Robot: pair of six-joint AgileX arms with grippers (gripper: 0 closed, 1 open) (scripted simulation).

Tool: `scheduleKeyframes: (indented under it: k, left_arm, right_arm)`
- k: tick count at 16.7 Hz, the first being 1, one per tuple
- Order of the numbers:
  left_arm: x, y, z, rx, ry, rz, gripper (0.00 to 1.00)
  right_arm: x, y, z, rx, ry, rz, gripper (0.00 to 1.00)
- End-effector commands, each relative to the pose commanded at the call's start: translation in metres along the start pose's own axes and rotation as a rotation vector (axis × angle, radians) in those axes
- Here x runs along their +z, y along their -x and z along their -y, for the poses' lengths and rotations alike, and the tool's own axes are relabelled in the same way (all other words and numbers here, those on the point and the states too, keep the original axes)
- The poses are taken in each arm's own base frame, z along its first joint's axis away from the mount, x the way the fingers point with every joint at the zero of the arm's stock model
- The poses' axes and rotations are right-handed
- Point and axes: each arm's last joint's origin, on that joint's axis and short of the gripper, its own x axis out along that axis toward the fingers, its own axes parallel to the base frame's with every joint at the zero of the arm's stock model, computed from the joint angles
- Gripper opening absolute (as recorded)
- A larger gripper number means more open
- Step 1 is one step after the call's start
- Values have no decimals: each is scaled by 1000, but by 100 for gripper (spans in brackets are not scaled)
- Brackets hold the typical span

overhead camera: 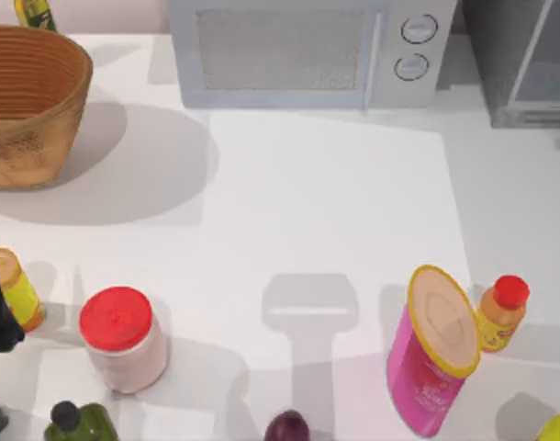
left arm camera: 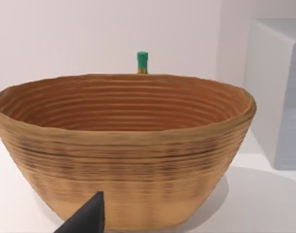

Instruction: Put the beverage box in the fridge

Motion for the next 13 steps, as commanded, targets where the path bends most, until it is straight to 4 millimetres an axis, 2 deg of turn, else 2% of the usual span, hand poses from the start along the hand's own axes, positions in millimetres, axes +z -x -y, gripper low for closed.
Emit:
scheduleKeyframes:
  k: [4, 6, 9, 13]
  left_arm:
    - [0, 0, 0, 0, 0, 0, 100]
    - [0, 0, 0, 0, 0, 0, 100]
    - [0, 0, 0, 0, 0, 0, 100]
    - [0, 0, 0, 0, 0, 0, 100]
  right_arm:
    - [-1, 0, -2, 4, -3, -6, 0]
    - [-2, -7, -2, 4, -5, -12, 0]
    - [-5, -31, 0, 2, -8, -24, 0]
    - [0, -74, 2, 0, -7, -23, 0]
